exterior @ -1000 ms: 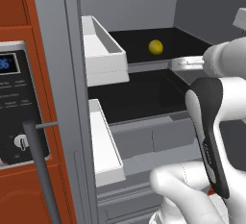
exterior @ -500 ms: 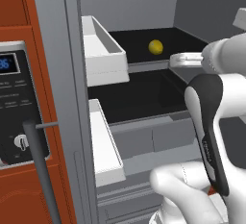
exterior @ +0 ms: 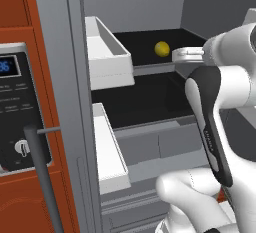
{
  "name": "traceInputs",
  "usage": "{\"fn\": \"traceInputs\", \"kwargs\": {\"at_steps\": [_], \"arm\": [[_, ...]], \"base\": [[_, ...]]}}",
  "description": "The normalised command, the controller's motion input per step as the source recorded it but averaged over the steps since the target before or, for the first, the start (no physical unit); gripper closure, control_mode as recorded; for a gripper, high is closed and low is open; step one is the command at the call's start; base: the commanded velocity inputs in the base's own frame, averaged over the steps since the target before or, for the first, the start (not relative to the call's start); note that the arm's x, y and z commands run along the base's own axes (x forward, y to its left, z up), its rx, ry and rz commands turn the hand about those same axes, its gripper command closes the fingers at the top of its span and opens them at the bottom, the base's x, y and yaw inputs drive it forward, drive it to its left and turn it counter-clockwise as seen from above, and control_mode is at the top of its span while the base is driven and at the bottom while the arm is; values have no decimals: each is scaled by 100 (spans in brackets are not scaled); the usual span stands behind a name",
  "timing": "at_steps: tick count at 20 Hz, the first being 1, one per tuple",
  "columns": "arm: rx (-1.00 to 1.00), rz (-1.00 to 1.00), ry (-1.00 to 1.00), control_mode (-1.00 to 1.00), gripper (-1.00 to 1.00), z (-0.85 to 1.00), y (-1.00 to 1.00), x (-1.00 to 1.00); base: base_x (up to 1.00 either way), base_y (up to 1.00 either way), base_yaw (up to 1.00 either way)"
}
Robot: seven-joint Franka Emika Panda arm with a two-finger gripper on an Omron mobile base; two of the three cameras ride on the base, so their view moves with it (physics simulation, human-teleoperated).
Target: Retrieve a lemon from the fridge and place it on the cutting board with the fish.
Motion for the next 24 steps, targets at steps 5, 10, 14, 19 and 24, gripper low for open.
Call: {"fn": "traceInputs", "kwargs": {"at_steps": [5, 10, 14, 19, 24], "arm": [[0, 0, 1, -100, -100, 2, 0, 45], [0, 0, 1, -100, -100, -1, 3, 48], [0, 0, 0, -100, -100, -3, 8, 44], [0, 0, 3, -100, -100, 0, 2, 48], [0, 0, 2, -100, -100, -5, 0, 45]], "base": [[0, 0, 0], [0, 0, 0], [0, 0, 0], [0, 0, 0], [0, 0, 0]]}}
